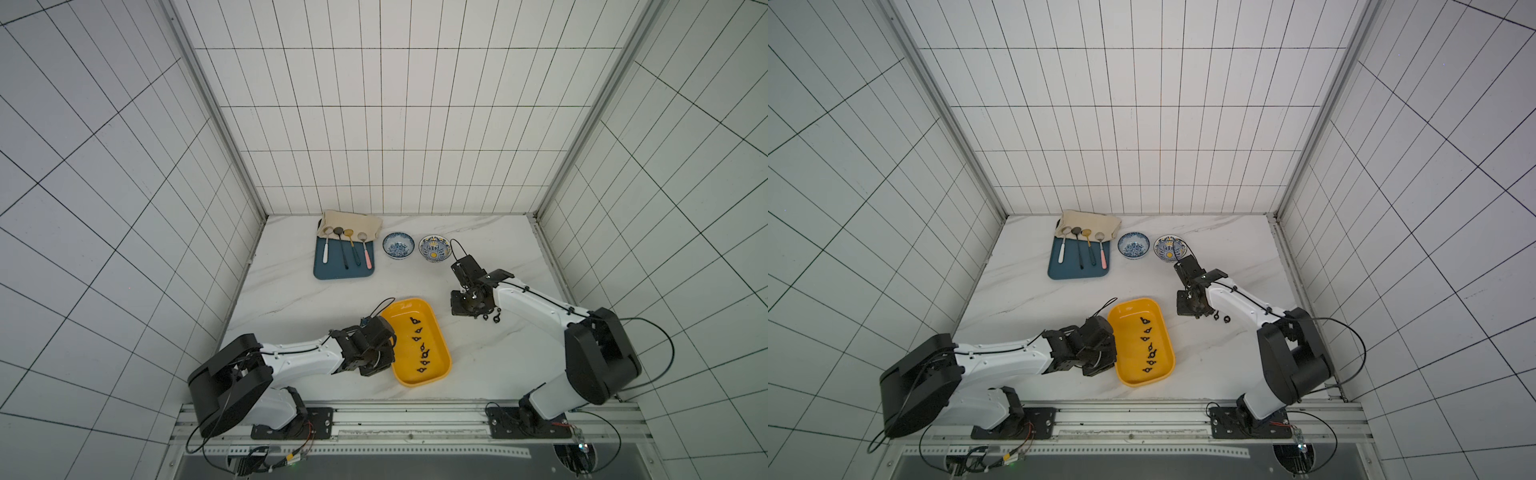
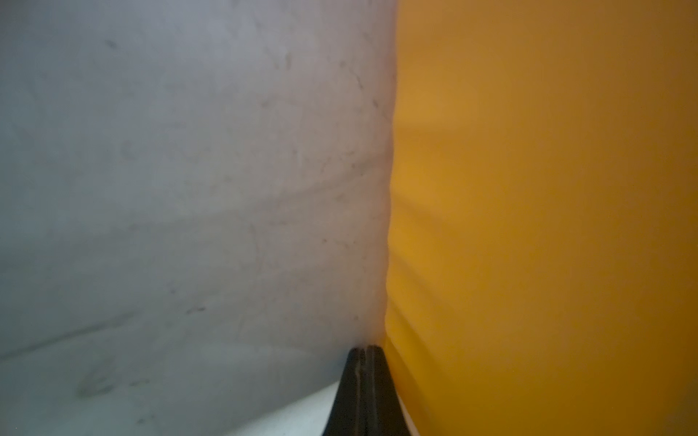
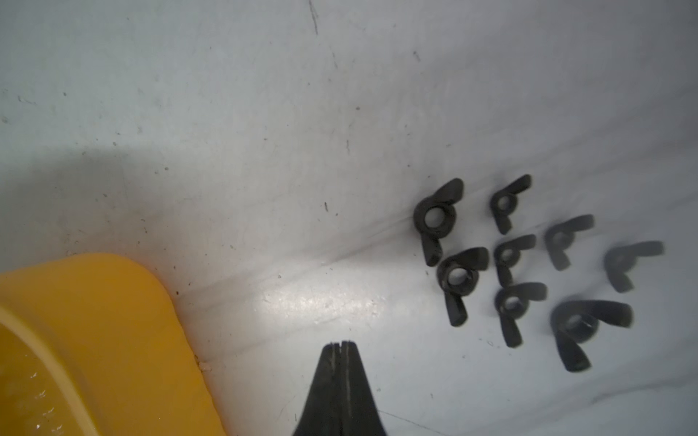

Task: Take out the wing nut from the storage box
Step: Adjust the storage box at the center of the board.

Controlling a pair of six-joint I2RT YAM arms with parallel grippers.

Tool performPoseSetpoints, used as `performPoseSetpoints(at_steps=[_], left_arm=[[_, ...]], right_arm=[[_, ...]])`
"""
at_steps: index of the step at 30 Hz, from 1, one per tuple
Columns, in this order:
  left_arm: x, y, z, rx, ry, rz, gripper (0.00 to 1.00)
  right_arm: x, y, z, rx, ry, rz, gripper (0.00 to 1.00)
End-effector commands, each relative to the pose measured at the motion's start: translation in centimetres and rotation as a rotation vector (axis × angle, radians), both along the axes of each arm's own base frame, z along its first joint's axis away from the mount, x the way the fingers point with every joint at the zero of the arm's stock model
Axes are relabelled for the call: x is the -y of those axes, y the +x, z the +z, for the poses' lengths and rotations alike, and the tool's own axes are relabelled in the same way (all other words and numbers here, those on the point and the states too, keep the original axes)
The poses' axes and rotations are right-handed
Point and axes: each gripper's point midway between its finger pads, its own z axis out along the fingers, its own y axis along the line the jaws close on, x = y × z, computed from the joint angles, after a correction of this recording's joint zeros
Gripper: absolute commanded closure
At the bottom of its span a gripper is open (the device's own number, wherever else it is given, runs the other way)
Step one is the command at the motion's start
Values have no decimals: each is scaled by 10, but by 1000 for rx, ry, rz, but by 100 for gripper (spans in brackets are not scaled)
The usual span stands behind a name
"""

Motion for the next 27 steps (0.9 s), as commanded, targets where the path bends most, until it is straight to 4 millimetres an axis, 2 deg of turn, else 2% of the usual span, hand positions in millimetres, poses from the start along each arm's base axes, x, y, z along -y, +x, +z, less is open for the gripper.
performPoseSetpoints(at_steps=[1, 5, 10, 15, 18, 21, 27], left_arm=[[16, 17, 13, 65, -59, 33, 100], [-4, 18, 12, 71, 18, 62, 100], [-60, 14, 17, 57, 68, 136, 100], [-114, 26, 57, 162, 69, 232, 100], [-134, 35, 82, 254, 63, 275, 100], [-142, 40, 95, 277, 63, 289, 100], [-134, 56, 94, 266, 63, 254, 100]], right_arm=[[-32, 12, 12, -16, 106, 79, 100], [-58, 10, 14, -33, 145, 139, 100], [-91, 1, 8, -70, 169, 213, 100], [-113, -5, 5, -85, 179, 259, 100], [-125, -6, 7, -86, 191, 278, 100], [-143, -7, 10, -84, 220, 312, 100], [-177, -1, 22, -48, 262, 386, 100]])
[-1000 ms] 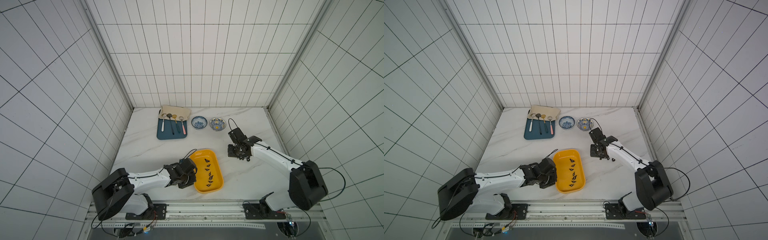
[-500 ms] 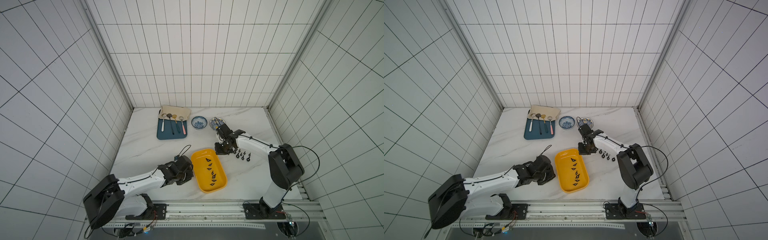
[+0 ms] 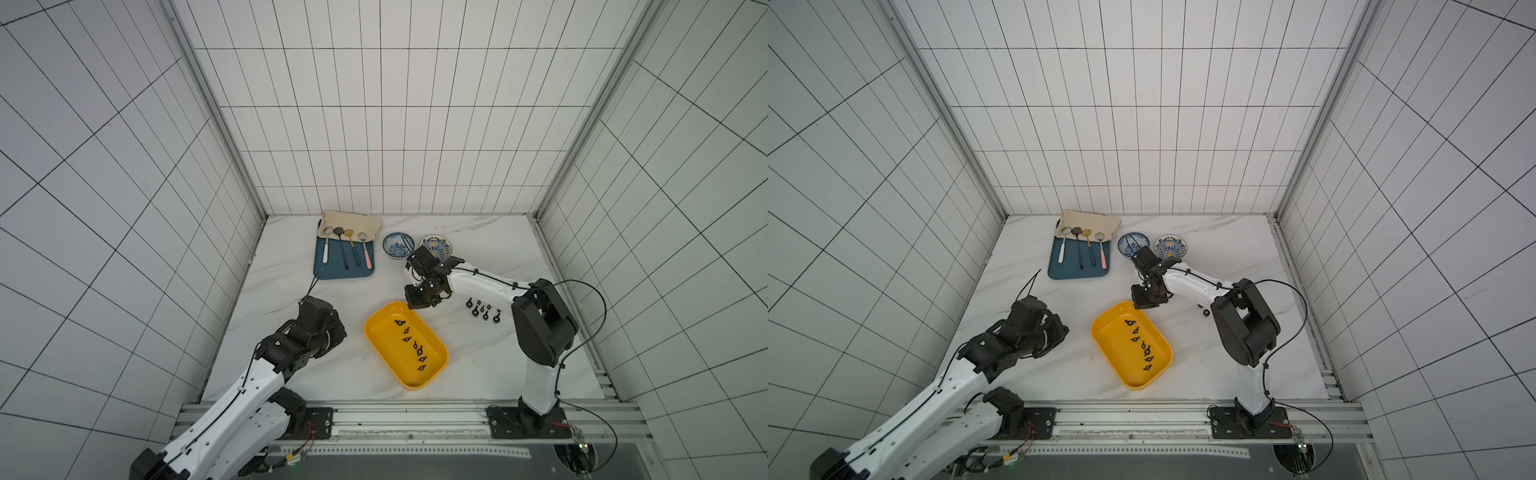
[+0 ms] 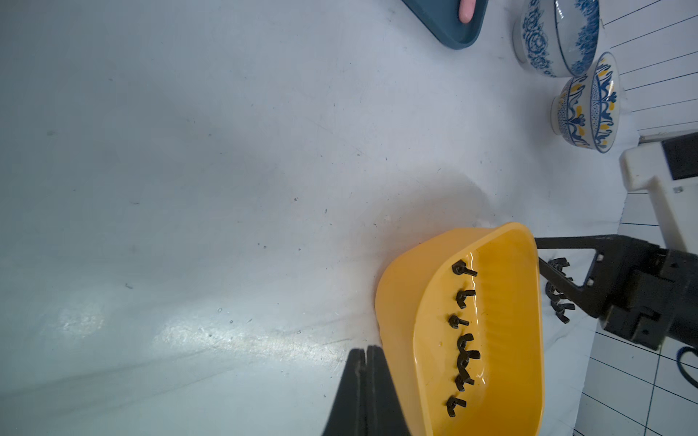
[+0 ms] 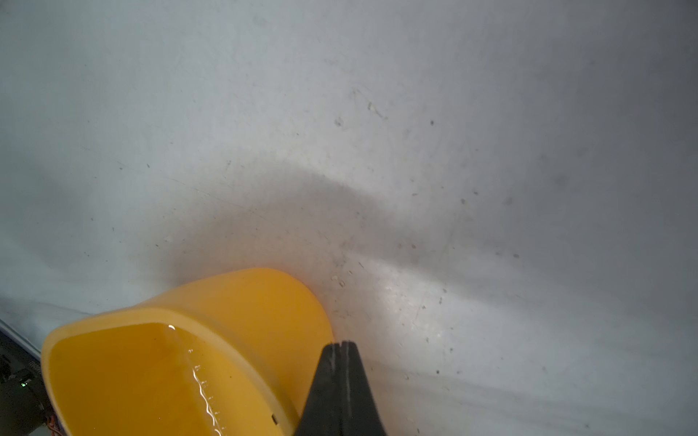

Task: Take out the wing nut from the storage box
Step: Adjust the storage box at the center of the board.

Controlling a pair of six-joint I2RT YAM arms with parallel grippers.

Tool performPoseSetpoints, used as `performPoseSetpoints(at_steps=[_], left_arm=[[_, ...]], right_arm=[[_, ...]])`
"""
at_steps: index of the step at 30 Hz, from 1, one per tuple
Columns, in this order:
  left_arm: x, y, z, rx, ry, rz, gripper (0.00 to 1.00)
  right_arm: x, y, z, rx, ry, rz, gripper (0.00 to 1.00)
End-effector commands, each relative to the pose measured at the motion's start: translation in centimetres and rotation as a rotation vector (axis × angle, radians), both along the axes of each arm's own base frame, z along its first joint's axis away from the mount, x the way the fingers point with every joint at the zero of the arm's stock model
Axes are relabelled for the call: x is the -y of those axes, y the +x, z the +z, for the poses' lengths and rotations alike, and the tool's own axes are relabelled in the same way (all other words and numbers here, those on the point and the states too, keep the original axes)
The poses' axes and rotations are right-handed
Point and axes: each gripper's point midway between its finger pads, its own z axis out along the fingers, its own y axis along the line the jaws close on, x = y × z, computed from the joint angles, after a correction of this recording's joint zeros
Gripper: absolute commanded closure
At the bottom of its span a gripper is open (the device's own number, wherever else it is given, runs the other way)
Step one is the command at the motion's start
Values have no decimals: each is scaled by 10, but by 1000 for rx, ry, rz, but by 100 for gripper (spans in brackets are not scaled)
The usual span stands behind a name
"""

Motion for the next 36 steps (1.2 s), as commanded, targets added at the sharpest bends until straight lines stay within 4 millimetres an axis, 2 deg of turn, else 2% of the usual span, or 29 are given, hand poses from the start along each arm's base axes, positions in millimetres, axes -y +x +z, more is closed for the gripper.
performPoseSetpoints(at_steps=[1, 5, 7, 9, 11, 13, 18, 22, 24, 30, 33, 36], left_arm=[[6, 10, 7, 16, 10, -47, 100], [9, 31, 19, 52, -10, -50, 100], [8, 45, 28, 78, -33, -41, 100], [9, 59, 38, 106, -49, -38, 100], [11, 75, 46, 130, -58, -34, 100], [18, 90, 50, 136, -75, -48, 100], [54, 130, 62, 115, -142, -174, 100], [72, 163, 63, 116, -158, -222, 100], [80, 174, 59, 111, -168, -251, 100], [112, 194, 48, 100, -284, -345, 100], [128, 194, 42, 84, -316, -395, 100], [136, 193, 35, 65, -306, -415, 100]], right_arm=[[-21, 3, 20, 41, 48, 51, 100], [-7, 5, 46, 131, 40, 52, 100], [9, 2, 55, 174, 8, 33, 100], [25, -8, 65, 201, -24, 16, 100], [35, -33, 71, 209, -37, 21, 100], [34, -64, 72, 196, -28, 49, 100], [8, -153, 62, 148, -19, 178, 100], [-10, -192, 45, 166, -84, 263, 100], [-16, -200, 34, 177, -120, 286, 100], [-10, -210, 9, 203, -240, 328, 100], [-3, -209, 6, 211, -254, 313, 100], [3, -202, 12, 250, -259, 289, 100]])
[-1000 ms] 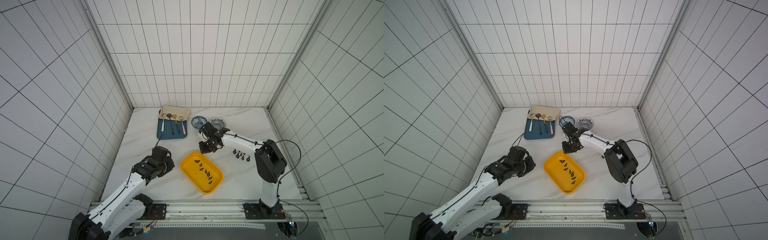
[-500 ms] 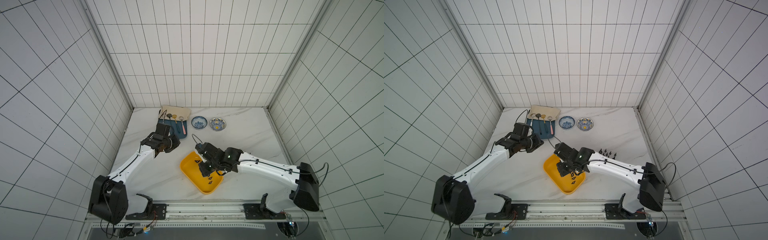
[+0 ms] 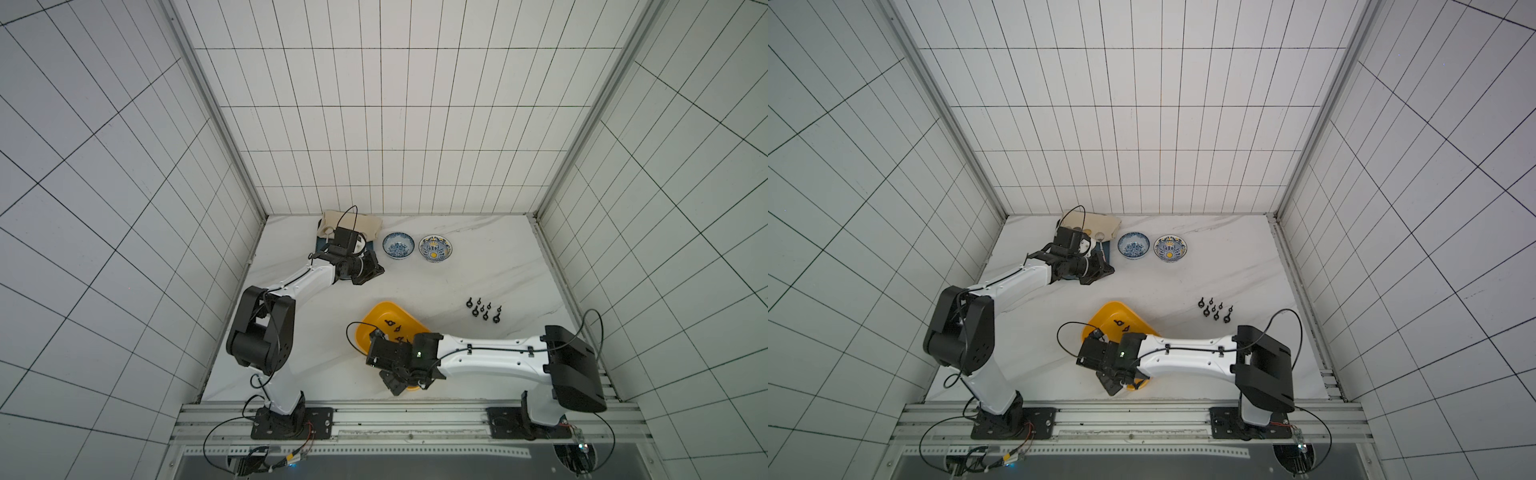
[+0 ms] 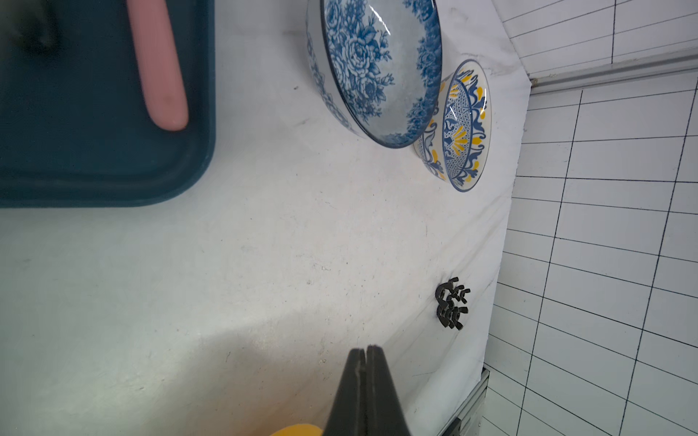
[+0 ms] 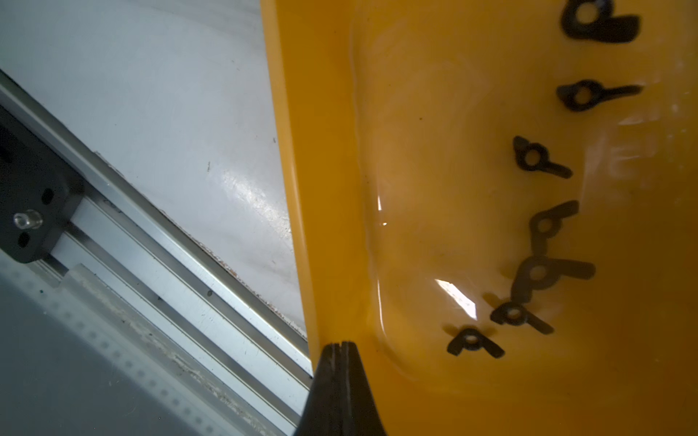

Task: Take out the wing nut from the storage box
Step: Adjust the storage box at the center of the board.

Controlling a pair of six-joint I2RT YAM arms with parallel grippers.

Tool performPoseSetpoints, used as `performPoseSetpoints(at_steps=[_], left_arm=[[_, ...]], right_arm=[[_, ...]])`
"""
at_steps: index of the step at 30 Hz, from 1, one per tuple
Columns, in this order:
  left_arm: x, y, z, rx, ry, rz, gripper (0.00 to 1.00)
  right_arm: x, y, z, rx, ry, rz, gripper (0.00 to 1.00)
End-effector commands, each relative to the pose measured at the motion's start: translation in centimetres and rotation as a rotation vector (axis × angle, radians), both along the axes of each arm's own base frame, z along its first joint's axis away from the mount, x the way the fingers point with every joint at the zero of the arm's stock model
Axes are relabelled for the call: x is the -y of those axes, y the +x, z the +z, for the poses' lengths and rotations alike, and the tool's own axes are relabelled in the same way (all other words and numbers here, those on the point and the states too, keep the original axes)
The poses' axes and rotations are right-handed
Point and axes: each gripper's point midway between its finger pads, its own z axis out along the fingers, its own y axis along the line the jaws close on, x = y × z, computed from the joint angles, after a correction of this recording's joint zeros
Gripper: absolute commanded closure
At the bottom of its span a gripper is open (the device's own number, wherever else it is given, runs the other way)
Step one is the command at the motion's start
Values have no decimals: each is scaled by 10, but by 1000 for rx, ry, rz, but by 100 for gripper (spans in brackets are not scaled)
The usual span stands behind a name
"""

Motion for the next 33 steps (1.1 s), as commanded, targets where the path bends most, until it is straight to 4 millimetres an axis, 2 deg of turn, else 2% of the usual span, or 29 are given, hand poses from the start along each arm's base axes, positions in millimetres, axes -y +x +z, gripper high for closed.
performPoseSetpoints(at_steps=[1, 5, 8, 10, 12, 19, 22, 25, 27, 33], left_arm=[[19, 4, 16, 58, -23, -70, 100], [24, -2, 21, 68, 9, -95, 100], [28, -1, 18, 67, 21, -105, 100], [35, -2, 16, 53, 1, -136, 100], [42, -3, 12, 47, 15, -167, 100], [76, -23, 1, 5, -32, -295, 100], [83, -33, -8, -11, -23, -331, 100], [84, -36, -12, -14, -23, -336, 100], [86, -38, -14, -26, -30, -346, 100], [86, -41, -20, -36, -27, -357, 100]], right_arm=[[19, 12, 4, 74, -44, -37, 100], [28, 32, 28, 131, -13, -76, 100], [43, 46, 44, 156, 6, -113, 100], [47, 43, 55, 155, 20, -109, 100], [42, 30, 58, 130, 41, -75, 100], [3, -40, 28, 39, 39, 199, 100], [-9, -58, 18, 23, 11, 260, 100], [-14, -64, 8, 1, 8, 263, 100], [-10, -61, 2, 7, -11, 242, 100], [25, -37, -20, 28, -110, 127, 100]])
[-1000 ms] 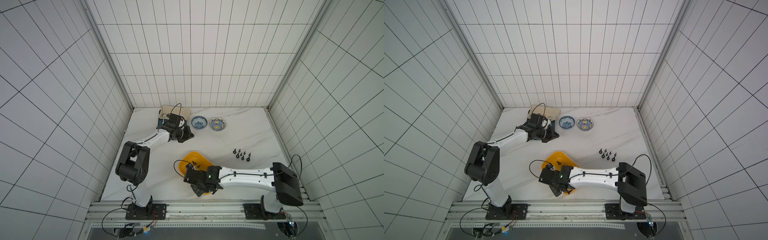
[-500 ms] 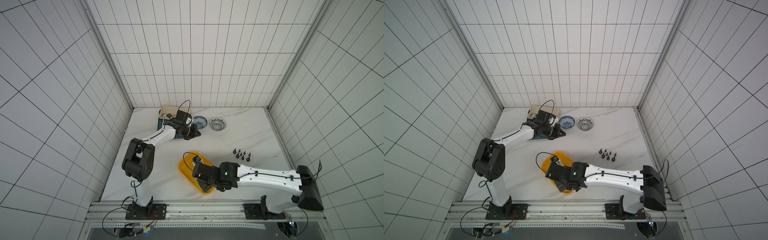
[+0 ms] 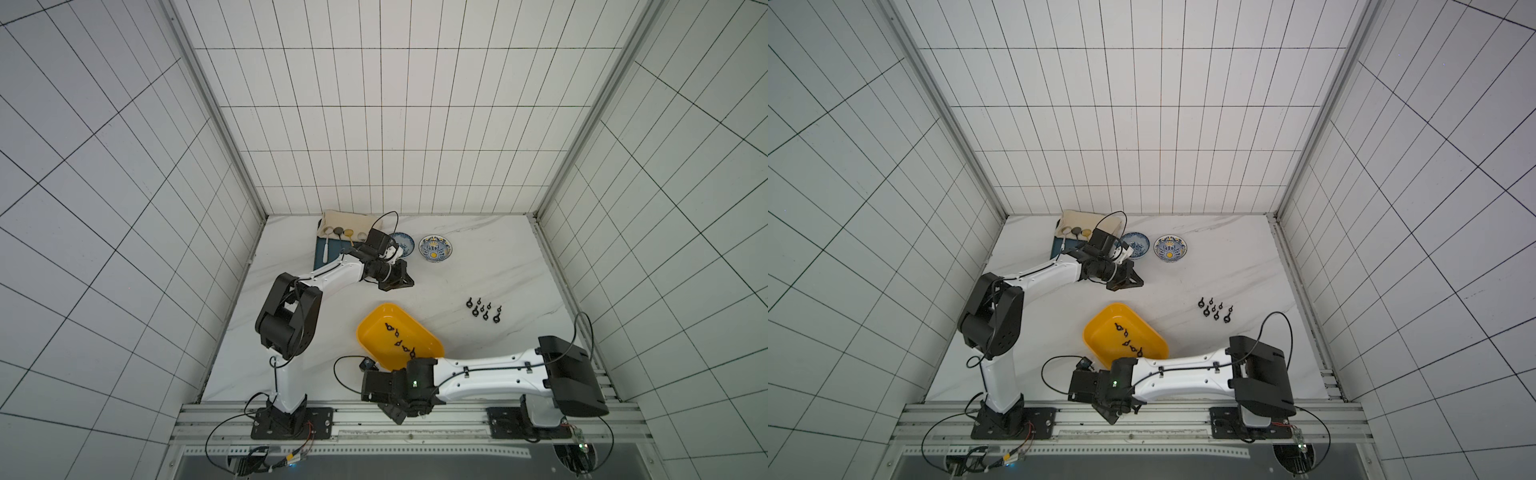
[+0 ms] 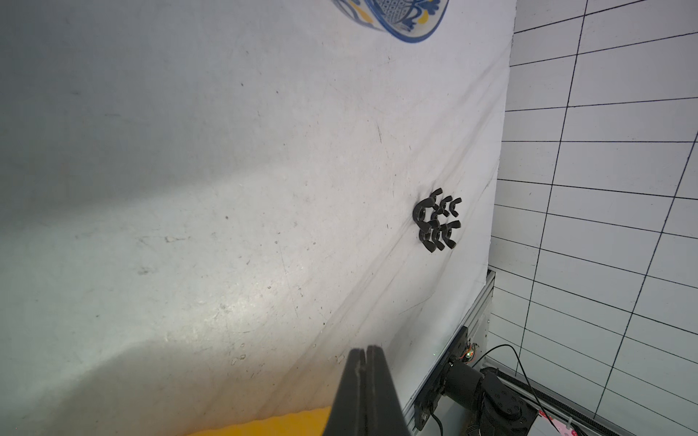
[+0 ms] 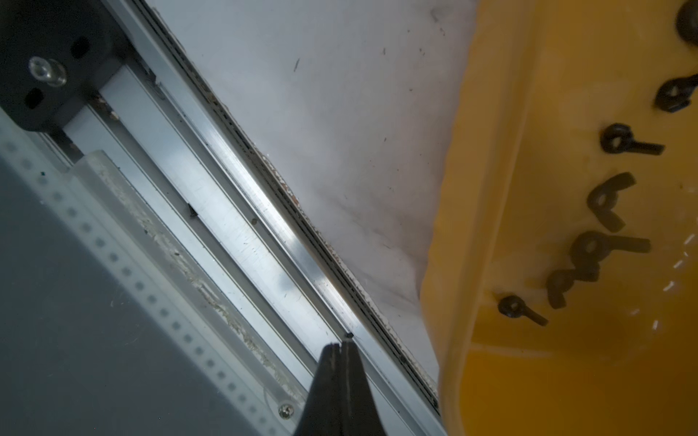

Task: Take out the wing nut from the storage box
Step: Adjust the storage box at the center of the board.

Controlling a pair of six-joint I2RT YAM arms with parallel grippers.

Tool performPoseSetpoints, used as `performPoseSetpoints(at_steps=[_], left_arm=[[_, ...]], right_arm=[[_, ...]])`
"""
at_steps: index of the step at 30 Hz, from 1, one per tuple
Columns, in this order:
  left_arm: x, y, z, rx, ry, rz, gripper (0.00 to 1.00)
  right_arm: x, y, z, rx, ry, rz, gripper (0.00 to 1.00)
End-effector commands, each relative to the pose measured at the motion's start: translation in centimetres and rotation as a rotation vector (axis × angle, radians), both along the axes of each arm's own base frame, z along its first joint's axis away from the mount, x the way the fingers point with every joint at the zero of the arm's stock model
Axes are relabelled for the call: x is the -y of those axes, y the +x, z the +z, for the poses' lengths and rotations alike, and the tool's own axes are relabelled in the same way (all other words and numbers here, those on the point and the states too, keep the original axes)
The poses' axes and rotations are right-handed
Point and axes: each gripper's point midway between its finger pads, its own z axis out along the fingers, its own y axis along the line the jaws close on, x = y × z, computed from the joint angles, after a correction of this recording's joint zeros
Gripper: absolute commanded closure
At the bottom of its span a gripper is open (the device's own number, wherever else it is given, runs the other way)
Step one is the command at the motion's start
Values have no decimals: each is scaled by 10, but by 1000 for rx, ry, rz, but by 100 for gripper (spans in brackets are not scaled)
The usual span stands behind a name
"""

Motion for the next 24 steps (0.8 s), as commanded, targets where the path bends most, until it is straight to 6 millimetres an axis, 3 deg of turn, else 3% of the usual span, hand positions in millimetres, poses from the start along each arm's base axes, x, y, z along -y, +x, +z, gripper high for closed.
performPoseSetpoints(at_steps=[1, 10, 19, 24], left_arm=[[0, -2, -10, -5, 2, -26, 100], [2, -4, -24, -36, 6, -36, 100], [1, -10, -29, -52, -1, -35, 100], [0, -15, -32, -70, -7, -35, 100]], right_arm=[[30, 21, -10, 33, -60, -95, 100], [66, 40, -9, 46, -91, -157, 100], [122, 73, -8, 90, -166, -291, 100], [134, 74, -4, 55, -148, -330, 100]])
